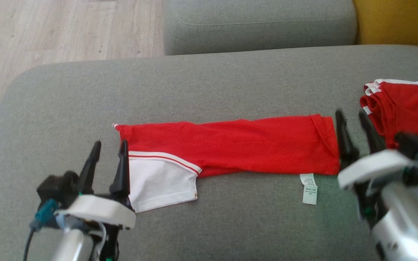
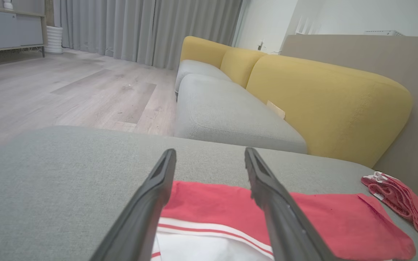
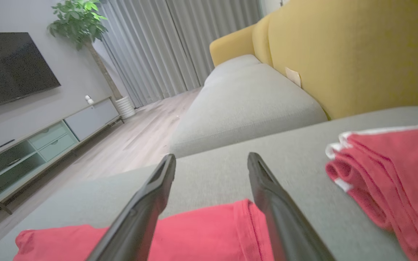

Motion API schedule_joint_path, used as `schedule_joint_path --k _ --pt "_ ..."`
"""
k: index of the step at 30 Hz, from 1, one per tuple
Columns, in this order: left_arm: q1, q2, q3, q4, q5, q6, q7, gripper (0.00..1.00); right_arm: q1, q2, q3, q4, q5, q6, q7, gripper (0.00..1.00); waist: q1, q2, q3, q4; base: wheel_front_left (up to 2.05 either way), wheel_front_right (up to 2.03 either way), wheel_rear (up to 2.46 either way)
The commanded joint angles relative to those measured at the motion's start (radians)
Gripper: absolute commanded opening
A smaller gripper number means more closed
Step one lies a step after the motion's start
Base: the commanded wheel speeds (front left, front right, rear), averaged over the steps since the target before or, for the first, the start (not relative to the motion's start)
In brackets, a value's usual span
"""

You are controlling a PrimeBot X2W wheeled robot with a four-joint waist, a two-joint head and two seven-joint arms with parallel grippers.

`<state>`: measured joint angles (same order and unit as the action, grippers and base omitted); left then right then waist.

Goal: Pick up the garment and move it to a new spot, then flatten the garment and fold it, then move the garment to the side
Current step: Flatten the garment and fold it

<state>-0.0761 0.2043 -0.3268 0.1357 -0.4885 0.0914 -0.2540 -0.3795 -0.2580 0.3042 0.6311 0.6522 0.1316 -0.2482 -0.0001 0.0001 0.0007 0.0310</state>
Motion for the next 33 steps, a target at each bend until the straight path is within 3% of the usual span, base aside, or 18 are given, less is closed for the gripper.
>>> schedule_joint_path --k 1,7,15,23,33 --pt "-0.023 -0.016 0.069 -0.025 0.028 -0.025 -0.008 1.00 0.018 0.025 -0.029 -0.042 -0.051 -0.001 -0.013 1.00 0.0001 -0.0001 0.001 0.004 0.00 0.00 0.00" --pt "-0.008 -0.070 0.128 0.000 0.105 -0.104 -0.008 1.00 0.064 0.085 -0.120 -0.052 -0.172 -0.001 -0.012 1.00 0.0001 -0.0001 0.026 0.020 0.00 0.00 0.00" --pt "-0.047 -0.121 0.167 0.033 0.172 -0.177 -0.008 1.00 0.015 0.136 -0.268 0.058 -0.307 -0.001 0.058 1.00 0.0001 -0.0001 0.096 0.054 0.00 0.00 0.00" --pt "-0.083 -0.142 0.185 0.057 0.197 -0.205 -0.008 1.00 -0.073 0.155 -0.393 0.231 -0.433 -0.001 0.117 1.00 0.0001 -0.0001 0.142 0.086 0.00 0.00 0.00" --pt "-0.103 -0.151 0.206 0.067 0.210 -0.217 -0.008 1.00 -0.147 0.180 -0.434 0.370 -0.480 -0.001 0.130 1.00 0.0001 -0.0001 0.166 0.093 0.00 0.00 0.00"
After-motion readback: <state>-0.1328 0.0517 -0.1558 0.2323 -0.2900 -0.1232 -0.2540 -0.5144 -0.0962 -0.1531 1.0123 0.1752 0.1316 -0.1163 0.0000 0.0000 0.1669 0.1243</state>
